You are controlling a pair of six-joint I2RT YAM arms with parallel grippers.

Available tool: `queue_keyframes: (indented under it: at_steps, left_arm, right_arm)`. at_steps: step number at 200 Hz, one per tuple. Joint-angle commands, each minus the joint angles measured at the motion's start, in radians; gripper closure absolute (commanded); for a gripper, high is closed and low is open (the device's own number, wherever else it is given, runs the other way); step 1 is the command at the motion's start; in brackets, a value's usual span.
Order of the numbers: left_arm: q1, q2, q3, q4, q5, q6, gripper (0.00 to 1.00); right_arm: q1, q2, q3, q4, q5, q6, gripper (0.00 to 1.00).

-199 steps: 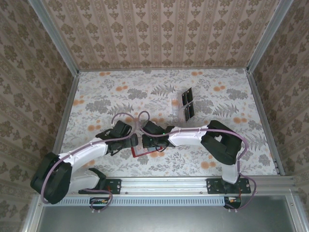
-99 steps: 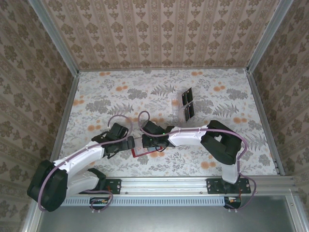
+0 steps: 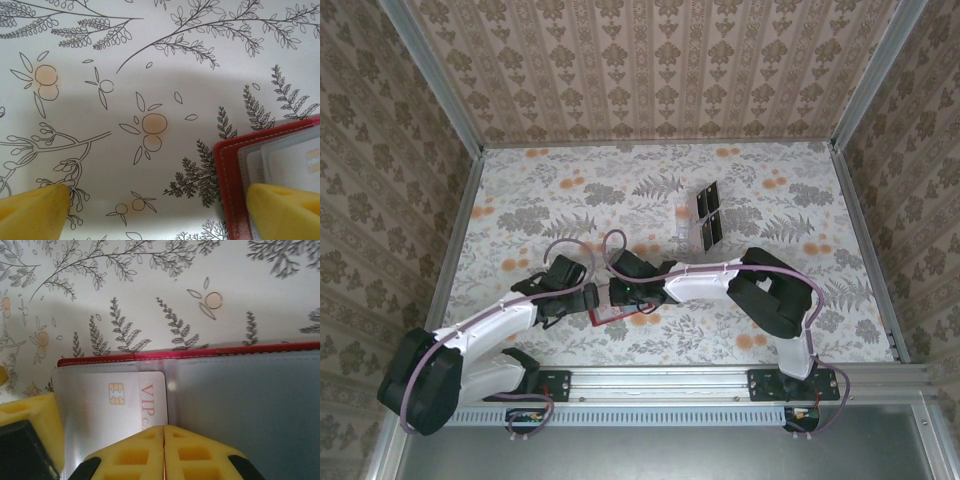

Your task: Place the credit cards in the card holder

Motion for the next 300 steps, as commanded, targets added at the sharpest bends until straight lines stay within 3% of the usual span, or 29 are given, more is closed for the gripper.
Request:
queue_keyframes:
  at_steps: [1, 64, 156, 217, 300]
  left_arm:
    - [0.002, 0.005, -0.012, 0.008, 0.012, -0.013, 0.00]
    - [0.002, -0.041, -0.003, -0.019, -0.007, -0.021, 0.00]
    - [0.003, -0.038, 0.022, -0.026, -0.007, -0.008, 0.00]
    - [0.002, 0.038, 0.065, 0.017, 0.045, 0.055, 0.00]
    - [0.002, 0.163, 0.166, 0.097, 0.118, 0.169, 0.00]
  right_arm:
    - [0.014, 0.025, 0.030, 0.012, -0.041, 0.017, 0.91]
    - [-0.006, -0.078, -0.052, 0.046, 0.030, 0.015, 0.90]
    - [-0.043, -0.070, -0.139, -0.028, 0.121, 0.057, 0.95]
    - [-0.046, -0.143, -0.222, -0.075, 0.200, 0.129, 0.97]
    - [-0.045, -0.227, -0.263, 0.034, 0.165, 0.090, 0.97]
